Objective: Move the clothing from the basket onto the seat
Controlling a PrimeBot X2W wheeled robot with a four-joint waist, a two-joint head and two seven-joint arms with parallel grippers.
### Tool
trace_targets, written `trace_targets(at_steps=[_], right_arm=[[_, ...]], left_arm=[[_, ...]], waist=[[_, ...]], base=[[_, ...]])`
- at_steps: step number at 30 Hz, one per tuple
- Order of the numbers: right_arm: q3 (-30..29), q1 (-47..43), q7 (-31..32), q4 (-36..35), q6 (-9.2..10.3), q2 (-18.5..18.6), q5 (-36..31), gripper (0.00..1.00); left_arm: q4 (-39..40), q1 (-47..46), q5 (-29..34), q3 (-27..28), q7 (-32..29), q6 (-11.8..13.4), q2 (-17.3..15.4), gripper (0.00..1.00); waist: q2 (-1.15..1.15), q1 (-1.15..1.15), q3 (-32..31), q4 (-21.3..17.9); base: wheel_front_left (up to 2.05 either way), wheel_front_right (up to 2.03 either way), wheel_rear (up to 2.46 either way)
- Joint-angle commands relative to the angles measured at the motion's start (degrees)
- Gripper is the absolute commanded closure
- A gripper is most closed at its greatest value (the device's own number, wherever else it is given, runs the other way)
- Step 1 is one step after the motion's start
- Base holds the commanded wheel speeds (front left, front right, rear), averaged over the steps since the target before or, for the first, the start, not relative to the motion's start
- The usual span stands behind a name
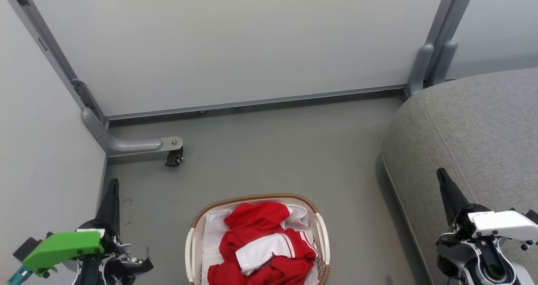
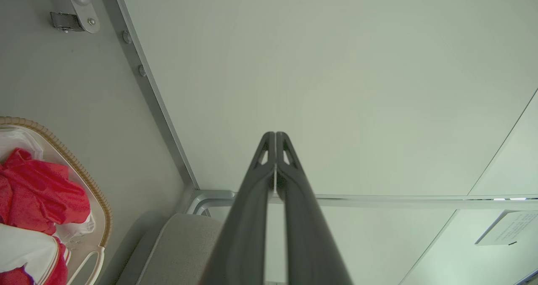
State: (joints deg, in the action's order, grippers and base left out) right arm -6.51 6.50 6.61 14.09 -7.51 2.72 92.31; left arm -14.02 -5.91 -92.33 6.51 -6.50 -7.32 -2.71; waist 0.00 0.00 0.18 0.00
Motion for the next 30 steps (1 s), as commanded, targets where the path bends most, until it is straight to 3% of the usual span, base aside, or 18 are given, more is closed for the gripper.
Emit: trace_targets(at_steps=[1,29,30], right_arm=[[-0.08,-0.65,0.02,-0.21,0.04,0.33,0.21,1.00],[-0.08,-0.65,0.02,-0.21,0.04,0.33,0.21,1.00],[0.01,0.00,-0.01,0.02,0.00,0.00,-0.01,0.00]], left_arm=[[0.07,-0.63,-0.18,0.12,-0.23,-0.37,-0.34,1.00],[0.07,-0.63,-0.18,0.12,-0.22,-0.37,-0.34,1.00],[-0.02,0.00,0.00,-0.01,0.01,0.01,0.00,0.00]], waist=[[0.00,0.00,0.00,0.00],[0.00,0.00,0.00,0.00],[0.00,0.00,0.00,0.00]], base=[[0.00,0.00,0.00],[0.00,0.00,0.00],[0.00,0.00,0.00]])
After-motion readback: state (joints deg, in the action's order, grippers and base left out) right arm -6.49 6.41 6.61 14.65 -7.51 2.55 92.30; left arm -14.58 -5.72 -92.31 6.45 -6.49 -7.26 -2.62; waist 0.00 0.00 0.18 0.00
